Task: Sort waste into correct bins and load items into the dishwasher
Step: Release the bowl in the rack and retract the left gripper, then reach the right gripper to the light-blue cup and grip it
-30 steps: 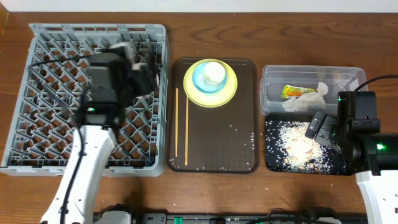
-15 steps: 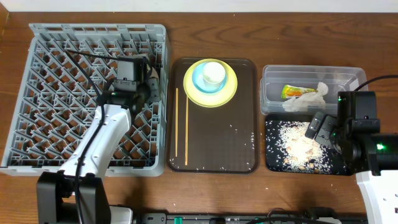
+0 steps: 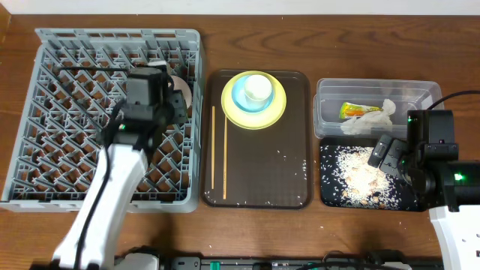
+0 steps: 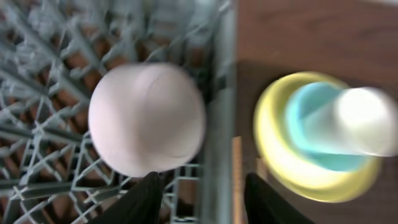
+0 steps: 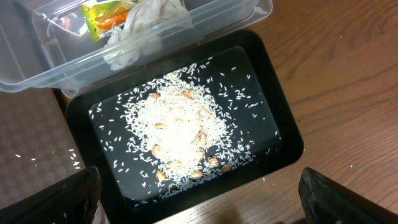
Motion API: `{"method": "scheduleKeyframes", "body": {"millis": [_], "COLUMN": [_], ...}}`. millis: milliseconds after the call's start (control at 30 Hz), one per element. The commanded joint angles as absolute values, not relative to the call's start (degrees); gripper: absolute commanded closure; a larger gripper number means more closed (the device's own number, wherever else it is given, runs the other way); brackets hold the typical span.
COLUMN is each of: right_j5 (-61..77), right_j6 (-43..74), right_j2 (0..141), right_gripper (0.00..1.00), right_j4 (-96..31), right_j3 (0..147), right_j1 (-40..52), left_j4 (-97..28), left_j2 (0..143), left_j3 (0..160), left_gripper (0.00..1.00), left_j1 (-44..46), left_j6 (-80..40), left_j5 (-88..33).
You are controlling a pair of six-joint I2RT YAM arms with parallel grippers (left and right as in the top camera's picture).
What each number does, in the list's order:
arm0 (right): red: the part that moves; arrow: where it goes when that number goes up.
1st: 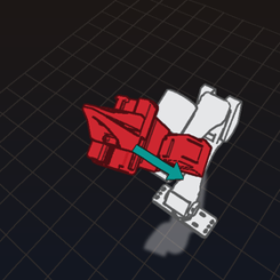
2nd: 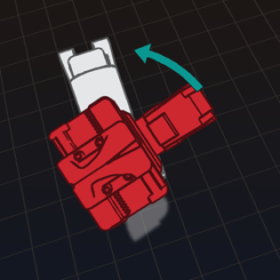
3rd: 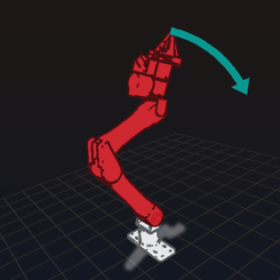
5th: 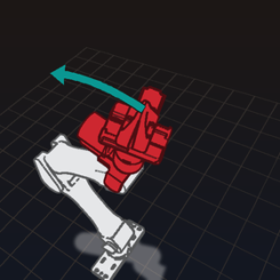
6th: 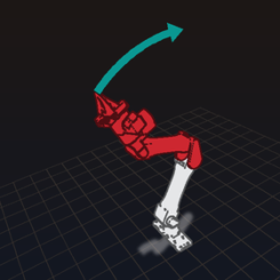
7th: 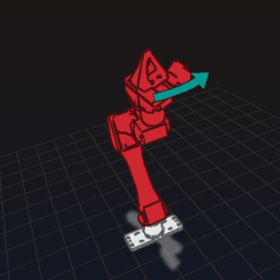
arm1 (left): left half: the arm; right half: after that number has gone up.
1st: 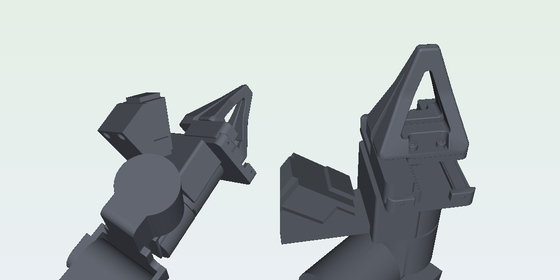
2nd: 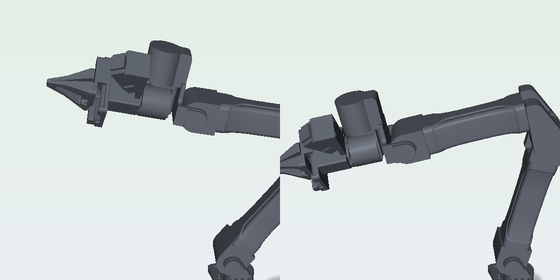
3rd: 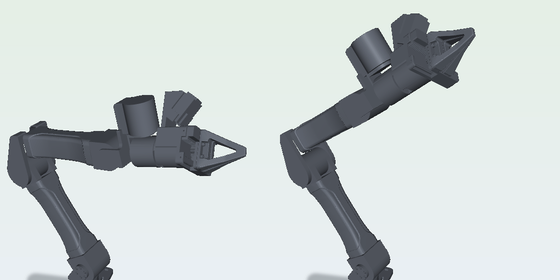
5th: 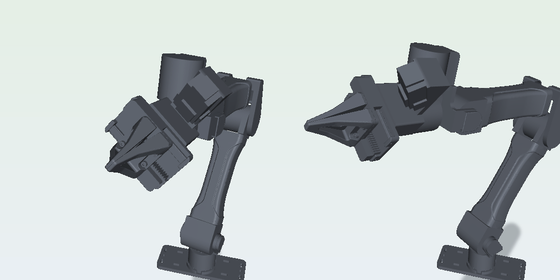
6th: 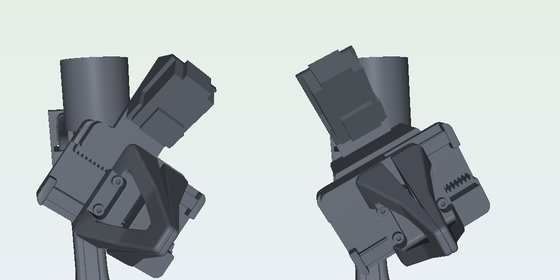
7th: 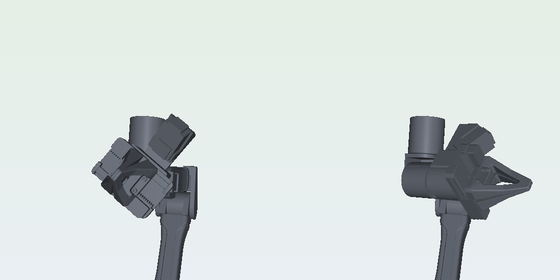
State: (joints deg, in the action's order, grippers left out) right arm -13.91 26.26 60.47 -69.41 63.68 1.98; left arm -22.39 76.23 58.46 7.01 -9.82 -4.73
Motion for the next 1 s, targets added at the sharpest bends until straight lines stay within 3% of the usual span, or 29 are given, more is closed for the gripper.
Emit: {"method": "scheduleKeyframes", "body": {"millis": [0, 133, 200, 233, 500, 700, 767, 967], "right_j5": [-14.3, -14.3, -14.3, -14.3, -14.3, -15.8, -14.4, 6.9], "right_j6": [26.1, 26.1, 26.1, 26.1, 26.1, 26.2, 26.3, 26.1], "right_j2": [60.4, 60.4, 60.4, 60.4, 60.4, 60.4, 60.6, 60.5], "right_gripper": [0.01, 0.01, 0.01, 0.01, 0.01, 0.01, 0.01, 0.01], "right_j4": [-69.5, -69.5, -69.5, -69.5, -69.5, -64.9, -62.8, -59.3], "right_j3": [64.0, 64.0, 64.0, 64.0, 64.0, 64.0, 64.0, 64.0], "right_j1": [1.5, 1.5, 1.5, 1.5, 1.5, 1.5, 1.5, 1.5], "left_j4": [-25.0, -28.2, -30.2, -31.2, -37.4, -41.4, -43.4, -46.7], "left_j2": [71.5, 68.6, 66.9, 66.1, 57.1, 56.5, 56.5, 56.6], "left_j3": [61.8, 63.4, 63.4, 63.4, 63.4, 63.4, 63.4, 63.3], "left_gripper": [0.56, 0.51, 0.33, 0.29, 0.28, 0.1, 0.08, 0.07], "left_j1": [8.4, 8.9, 8.6, 8.2, -11.1, -23.0, -25.0, -26.2], "left_j6": [-10.2, -10.1, -10.1, -10.1, -13.8, -13.8, -13.8, -13.8], "left_j5": [-7.6, -7.5, -6.6, -5.4, 0.6, 0.7, 0.7, 0.7]}}
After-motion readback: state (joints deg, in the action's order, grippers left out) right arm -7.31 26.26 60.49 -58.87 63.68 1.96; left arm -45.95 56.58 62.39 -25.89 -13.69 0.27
